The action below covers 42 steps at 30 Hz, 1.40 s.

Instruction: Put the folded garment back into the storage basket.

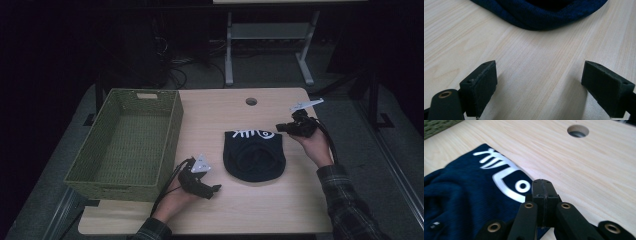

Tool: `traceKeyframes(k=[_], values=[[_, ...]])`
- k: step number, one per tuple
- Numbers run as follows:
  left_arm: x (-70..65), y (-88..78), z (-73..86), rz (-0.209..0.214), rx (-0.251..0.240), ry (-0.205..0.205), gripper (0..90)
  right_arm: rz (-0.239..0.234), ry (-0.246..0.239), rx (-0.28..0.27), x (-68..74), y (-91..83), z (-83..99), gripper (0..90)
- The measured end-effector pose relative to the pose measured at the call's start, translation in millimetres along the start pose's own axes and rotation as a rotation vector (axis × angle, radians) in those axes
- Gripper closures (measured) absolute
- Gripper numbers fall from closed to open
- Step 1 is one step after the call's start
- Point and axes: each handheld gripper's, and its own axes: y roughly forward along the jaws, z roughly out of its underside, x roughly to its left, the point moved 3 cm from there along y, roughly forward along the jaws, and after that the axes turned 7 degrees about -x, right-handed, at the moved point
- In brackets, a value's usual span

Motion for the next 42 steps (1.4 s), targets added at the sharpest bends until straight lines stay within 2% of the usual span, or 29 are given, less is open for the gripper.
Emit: traceKeyframes(k=[5,8,9,15,27,42], values=[[0.0,0.0,0.0,0.0,0.0,0.0,12.2,0.018,0.006,0.026,-10.1,12.9,1.1,90.0],[0.0,0.0,0.0,0.0,0.0,0.0,12.2,0.025,0.023,0.021,-15.7,20.6,2.9,90.0],[0.0,-0.1,0.0,0.0,0.0,0.001,12.2,0.018,0.042,0.042,-19.8,28.0,8.4,90.0],[-0.2,-0.1,0.1,0.001,-0.001,0.0,12.2,0.018,0.057,0.077,-21.8,36.0,17.4,90.0],[-0.3,-0.5,0.3,0.0,0.0,0.001,12.2,0.012,0.008,0.126,-14.6,20.5,27.6,90.0],[-0.2,-0.5,0.3,0.001,0.001,0.002,12.2,-0.019,-0.046,0.125,1.8,-2.2,44.7,90.0]])
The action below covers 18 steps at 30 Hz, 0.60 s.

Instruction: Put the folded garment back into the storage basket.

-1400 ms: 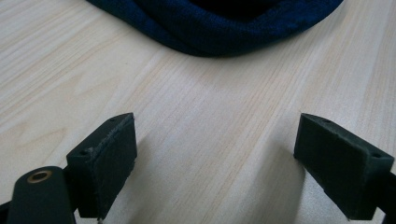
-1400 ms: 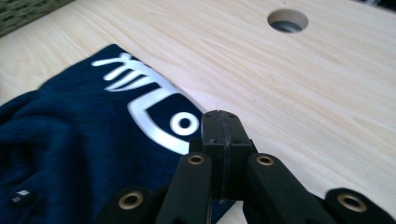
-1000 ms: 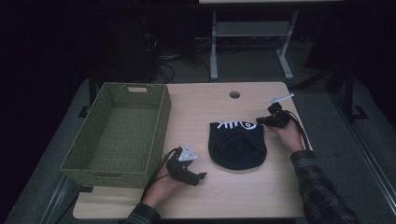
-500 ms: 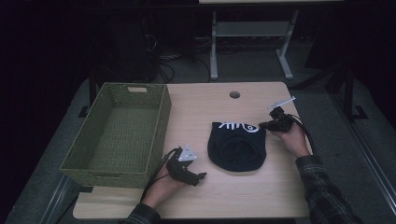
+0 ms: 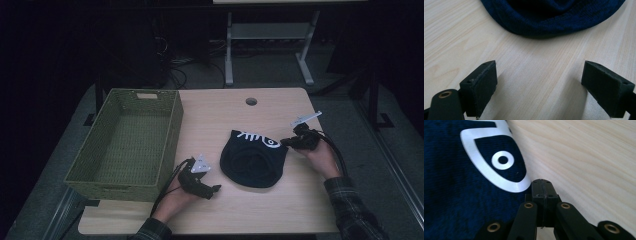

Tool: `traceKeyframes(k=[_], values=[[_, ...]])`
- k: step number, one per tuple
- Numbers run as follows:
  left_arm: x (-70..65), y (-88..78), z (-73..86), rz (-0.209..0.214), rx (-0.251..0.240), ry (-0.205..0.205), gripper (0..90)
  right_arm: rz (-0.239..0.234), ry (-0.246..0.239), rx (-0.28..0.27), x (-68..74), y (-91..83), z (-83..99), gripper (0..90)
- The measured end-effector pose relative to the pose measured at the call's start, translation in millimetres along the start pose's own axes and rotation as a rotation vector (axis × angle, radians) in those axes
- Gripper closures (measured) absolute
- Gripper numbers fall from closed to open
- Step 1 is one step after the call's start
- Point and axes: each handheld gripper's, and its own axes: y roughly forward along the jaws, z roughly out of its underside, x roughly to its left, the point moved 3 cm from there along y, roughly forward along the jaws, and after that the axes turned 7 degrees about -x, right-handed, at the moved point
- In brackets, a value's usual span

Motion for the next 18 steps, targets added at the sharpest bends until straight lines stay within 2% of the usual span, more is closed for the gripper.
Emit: traceKeyframes(k=[10,14,18], values=[[0.0,0.0,0.0,0.0,0.0,0.0,12.2,-0.024,-0.026,0.01,16.4,-14.6,13.8,90.0],[0.3,-0.2,0.0,0.0,0.002,0.003,12.2,-0.027,-0.05,0.007,22.8,-18.2,16.3,90.0],[0.0,0.2,0.0,-0.001,-0.004,0.0,12.2,-0.039,-0.047,0.008,29.5,-21.1,20.3,90.0]])
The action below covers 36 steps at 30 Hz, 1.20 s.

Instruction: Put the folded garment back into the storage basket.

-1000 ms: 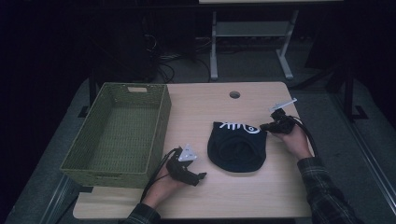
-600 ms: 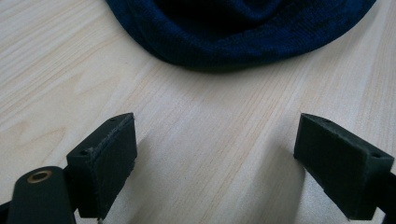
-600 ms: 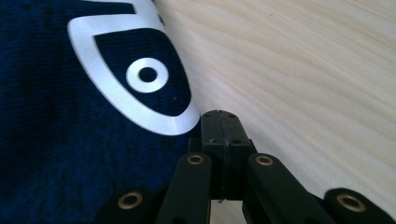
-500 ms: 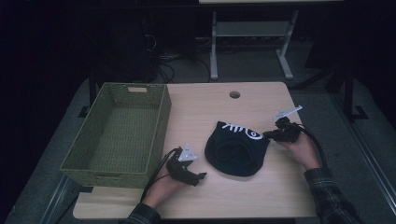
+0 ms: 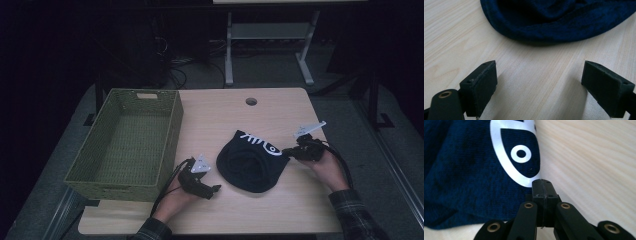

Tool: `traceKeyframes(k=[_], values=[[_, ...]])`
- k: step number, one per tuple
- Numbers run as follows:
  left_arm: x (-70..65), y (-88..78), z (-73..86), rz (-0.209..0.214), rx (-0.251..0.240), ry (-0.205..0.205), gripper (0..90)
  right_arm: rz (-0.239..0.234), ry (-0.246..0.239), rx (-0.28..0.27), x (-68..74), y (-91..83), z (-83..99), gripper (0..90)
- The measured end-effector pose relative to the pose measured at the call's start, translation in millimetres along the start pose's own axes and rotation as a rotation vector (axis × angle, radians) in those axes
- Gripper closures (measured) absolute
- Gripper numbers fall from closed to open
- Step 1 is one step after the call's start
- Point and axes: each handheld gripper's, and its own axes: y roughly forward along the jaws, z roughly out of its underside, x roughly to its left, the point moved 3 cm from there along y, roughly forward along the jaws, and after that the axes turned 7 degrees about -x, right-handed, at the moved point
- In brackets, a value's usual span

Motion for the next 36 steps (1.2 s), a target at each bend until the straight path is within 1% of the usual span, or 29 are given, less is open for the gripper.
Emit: traceKeyframes(k=[3,4,5,6,7,8,11,12,13,15,16,17,18,20,21,22,24,25,26,27,28,29,30,31,32,33,34,36], values=[[-0.1,0.3,0.1,0.0,-0.004,-0.001,12.2,-0.011,-0.005,-0.006,6.4,-2.0,3.4,90.0],[0.0,0.3,0.1,-0.001,-0.004,-0.001,12.2,-0.019,-0.009,-0.007,11.9,-3.0,6.6,90.0],[0.2,0.3,0.0,-0.002,-0.005,0.003,12.2,-0.022,-0.015,-0.01,13.1,-2.5,7.8,90.0],[-0.5,0.6,0.1,-0.001,-0.007,-0.007,12.2,-0.028,-0.014,-0.007,15.4,-2.7,9.4,90.0],[-0.5,0.6,0.1,-0.001,-0.007,-0.007,12.2,-0.028,-0.014,-0.007,15.4,-2.7,9.4,90.0],[-0.3,0.1,0.3,0.001,0.0,-0.004,12.2,-0.038,-0.015,-0.013,20.5,-3.8,12.7,90.0],[-0.3,0.2,0.3,0.001,-0.001,-0.004,12.2,-0.044,-0.018,-0.017,24.7,-5.0,15.0,90.0],[-0.3,0.1,0.3,0.001,0.0,-0.004,12.2,-0.05,-0.009,-0.008,28.2,-6.3,16.0,90.0],[-0.2,0.1,0.3,0.001,0.0,-0.003,12.2,-0.058,-0.021,-0.017,36.2,-8.4,18.2,90.0],[-0.3,0.1,0.3,0.001,0.0,-0.003,12.2,-0.061,-0.028,-0.019,39.0,-9.0,19.4,90.0],[-0.2,0.1,0.3,0.001,0.0,-0.003,12.2,-0.078,-0.034,-0.011,48.7,-9.3,22.3,90.0],[-0.2,0.1,0.3,0.001,0.0,-0.003,12.2,-0.078,-0.034,-0.011,48.7,-9.3,22.3,90.0],[-0.2,0.1,0.3,0.001,0.0,-0.003,12.2,-0.073,-0.05,-0.01,55.7,-10.6,22.2,90.0],[-0.2,0.1,0.3,0.001,0.0,-0.003,12.2,-0.07,-0.05,-0.009,57.5,-11.6,21.7,90.0],[-0.2,0.1,0.3,0.001,0.0,-0.004,12.2,-0.065,-0.051,-0.025,58.7,-12.9,20.8,90.0],[-0.2,0.1,0.3,0.001,0.0,-0.002,12.2,-0.061,-0.039,-0.045,59.0,-16.5,19.7,90.0],[-0.3,0.1,0.4,0.001,0.0,-0.004,12.2,-0.056,-0.036,-0.051,58.5,-18.3,19.6,90.0],[-0.2,0.1,0.3,0.001,0.0,-0.003,12.2,-0.044,-0.033,-0.063,57.6,-21.2,19.7,89.4],[-0.2,0.1,0.3,0.001,0.0,-0.003,12.2,-0.005,-0.005,-0.109,56.1,-28.1,22.9,79.2],[-0.2,0.1,0.3,0.001,0.0,-0.003,12.2,-0.005,-0.005,-0.109,56.1,-28.1,22.9,79.2],[-0.2,0.1,0.3,0.001,0.0,-0.004,12.2,0.034,0.006,-0.11,53.4,-32.2,28.2,67.1],[-0.2,0.1,0.3,0.001,0.0,-0.004,12.2,0.034,0.006,-0.11,53.4,-32.2,28.2,67.1],[-0.3,0.1,0.3,0.001,0.0,-0.004,12.2,0.095,0.008,-0.135,52.6,-35.2,34.9,56.7],[-0.2,0.1,0.3,0.001,0.0,-0.003,12.2,0.095,0.008,-0.135,52.6,-35.2,34.9,56.7],[-0.2,0.2,0.3,0.001,0.0,-0.004,12.2,0.108,0.009,-0.13,51.9,-35.9,37.9,52.3],[-0.2,0.1,0.3,0.001,0.0,-0.003,12.2,0.12,0.019,-0.124,51.4,-36.2,41.9,44.8],[-0.2,0.2,0.3,0.001,0.0,-0.004,12.2,0.154,0.038,-0.126,51.1,-37.2,49.9,37.4],[-0.2,0.1,0.3,0.001,0.0,-0.004,12.2,0.181,0.042,-0.134,50.5,-38.7,57.3,28.4]])
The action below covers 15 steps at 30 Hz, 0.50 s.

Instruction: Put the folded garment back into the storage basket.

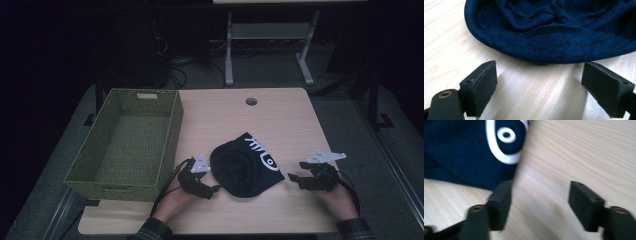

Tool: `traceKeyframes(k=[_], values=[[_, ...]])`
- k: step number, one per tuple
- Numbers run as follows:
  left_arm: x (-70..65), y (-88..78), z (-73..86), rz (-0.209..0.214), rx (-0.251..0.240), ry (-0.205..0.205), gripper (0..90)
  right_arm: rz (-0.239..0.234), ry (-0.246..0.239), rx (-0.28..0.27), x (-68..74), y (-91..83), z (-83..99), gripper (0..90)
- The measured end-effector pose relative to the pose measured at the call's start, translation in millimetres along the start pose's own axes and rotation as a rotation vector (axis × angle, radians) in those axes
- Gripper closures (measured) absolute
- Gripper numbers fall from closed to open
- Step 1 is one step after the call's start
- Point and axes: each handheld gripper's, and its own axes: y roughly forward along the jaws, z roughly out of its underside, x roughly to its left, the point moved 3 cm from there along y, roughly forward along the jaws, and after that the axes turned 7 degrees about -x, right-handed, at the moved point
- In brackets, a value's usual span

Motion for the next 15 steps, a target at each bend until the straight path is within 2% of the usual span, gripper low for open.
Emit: traceKeyframes(k=[5,8,11,15], values=[[-0.4,0.3,-0.2,-0.003,-0.001,-0.004,12.1,0.027,0.025,0.01,-1.4,-1.4,15.5,14.3],[-0.9,0.9,-0.5,-0.011,-0.001,-0.008,12.0,0.064,0.017,0.014,-0.3,-0.8,22.1,12.6],[-1.2,1.0,-0.7,-0.015,-0.001,-0.011,12.0,0.06,0.023,0.007,0.0,-0.9,25.0,11.8],[-2.1,1.1,-2.7,-0.022,0.022,-0.016,12.1,0.05,0.039,-0.004,-2.2,0.5,26.8,9.6]])
